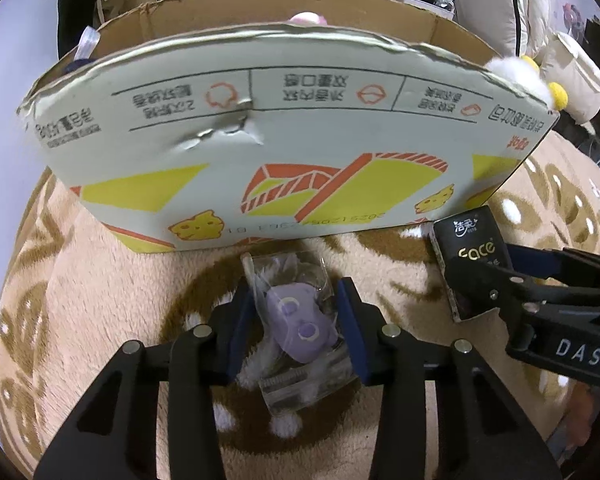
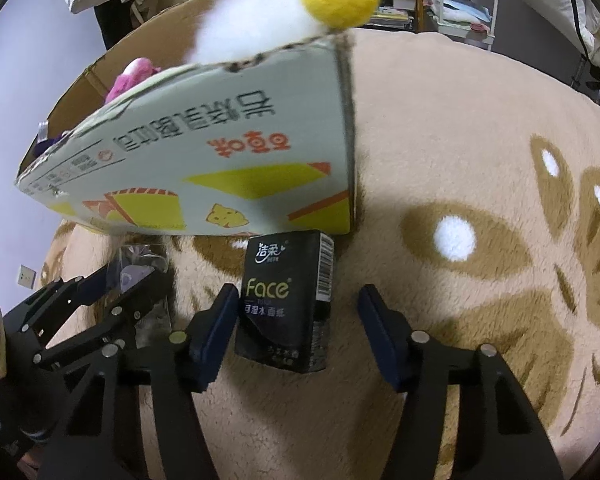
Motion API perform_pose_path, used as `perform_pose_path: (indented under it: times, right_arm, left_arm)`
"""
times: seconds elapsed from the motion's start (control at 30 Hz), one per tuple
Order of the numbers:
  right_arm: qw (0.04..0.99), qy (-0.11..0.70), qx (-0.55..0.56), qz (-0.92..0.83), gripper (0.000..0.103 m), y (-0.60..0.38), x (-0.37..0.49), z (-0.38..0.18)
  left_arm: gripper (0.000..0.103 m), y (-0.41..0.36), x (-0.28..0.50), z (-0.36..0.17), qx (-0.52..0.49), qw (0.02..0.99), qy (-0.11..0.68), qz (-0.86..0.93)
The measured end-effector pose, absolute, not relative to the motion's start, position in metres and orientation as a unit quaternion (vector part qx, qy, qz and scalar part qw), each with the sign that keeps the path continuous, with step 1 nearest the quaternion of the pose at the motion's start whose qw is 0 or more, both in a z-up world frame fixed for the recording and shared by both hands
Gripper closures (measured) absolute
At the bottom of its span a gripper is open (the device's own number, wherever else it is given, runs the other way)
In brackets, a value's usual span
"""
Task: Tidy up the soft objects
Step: 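Grasp the bagged purple toy with the left tool while the right tool grasps the black tissue box, then lift the bagged toy with the left tool while the right tool carries the tissue box over the box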
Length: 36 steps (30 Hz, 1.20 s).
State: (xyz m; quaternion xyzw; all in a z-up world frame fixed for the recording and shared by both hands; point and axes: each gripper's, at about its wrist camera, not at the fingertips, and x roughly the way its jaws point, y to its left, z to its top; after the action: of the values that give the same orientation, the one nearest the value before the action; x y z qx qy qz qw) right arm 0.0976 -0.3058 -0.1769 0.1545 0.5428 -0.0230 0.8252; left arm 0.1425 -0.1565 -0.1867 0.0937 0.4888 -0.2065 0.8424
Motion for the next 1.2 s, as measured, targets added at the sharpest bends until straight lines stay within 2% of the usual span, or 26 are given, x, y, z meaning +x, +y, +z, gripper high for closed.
perform_pose_path:
  times: [0.13, 0.23, 0.3, 0.37, 0.47, 0.53, 0.63, 0.7, 0.77, 1.07, 1.2]
  right_arm:
    - [0.827, 0.540, 0.153, -0.021, 0.045, -0.303, 0.096, -0.175]
    - [0.827, 0.541, 0.151, -0.020, 0.046, -0.303, 0.095, -0.175]
    - [0.827, 0.541, 0.152, -0.019, 0.046, -0.304, 0.093, -0.174]
    - [0.827, 0.541, 0.153, -0.019, 0.046, -0.303, 0.093, -0.173]
    - [0.825, 0.543, 0.155, -0.017, 0.045, -0.305, 0.093, -0.177]
    - [0.825, 0.543, 0.156, -0.016, 0.045, -0.307, 0.092, -0.178]
    - [0.825, 0.542, 0.157, -0.017, 0.046, -0.305, 0.095, -0.180]
    - [0.826, 0.541, 0.156, -0.017, 0.047, -0.309, 0.094, -0.180]
    - [0.829, 0.538, 0.155, -0.012, 0.057, -0.307, 0.095, -0.177]
    - [0.846, 0.513, 0.145, 0.004, 0.060, -0.299, 0.086, -0.163]
    - [0.859, 0.491, 0.142, 0.009, 0.060, -0.298, 0.077, -0.148]
  left_arm:
    - [0.063, -0.151, 0.145, -0.188, 0.080, 0.836, 0.499, -0.213]
    - [0.061, -0.146, 0.145, -0.190, 0.082, 0.833, 0.504, -0.211]
    - [0.058, -0.145, 0.144, -0.192, 0.091, 0.833, 0.504, -0.212]
    - [0.044, -0.154, 0.142, -0.188, 0.100, 0.828, 0.506, -0.219]
    - [0.041, -0.165, 0.133, -0.194, 0.136, 0.827, 0.501, -0.218]
    - [0.041, -0.166, 0.133, -0.197, 0.137, 0.828, 0.497, -0.218]
    - [0.055, -0.155, 0.138, -0.195, 0.109, 0.830, 0.504, -0.212]
    - [0.058, -0.146, 0.141, -0.194, 0.085, 0.829, 0.509, -0.216]
    - [0.061, -0.139, 0.141, -0.193, 0.078, 0.831, 0.508, -0.214]
    - [0.062, -0.136, 0.124, -0.186, 0.092, 0.841, 0.491, -0.208]
    - [0.062, -0.140, 0.117, -0.164, 0.091, 0.852, 0.472, -0.205]
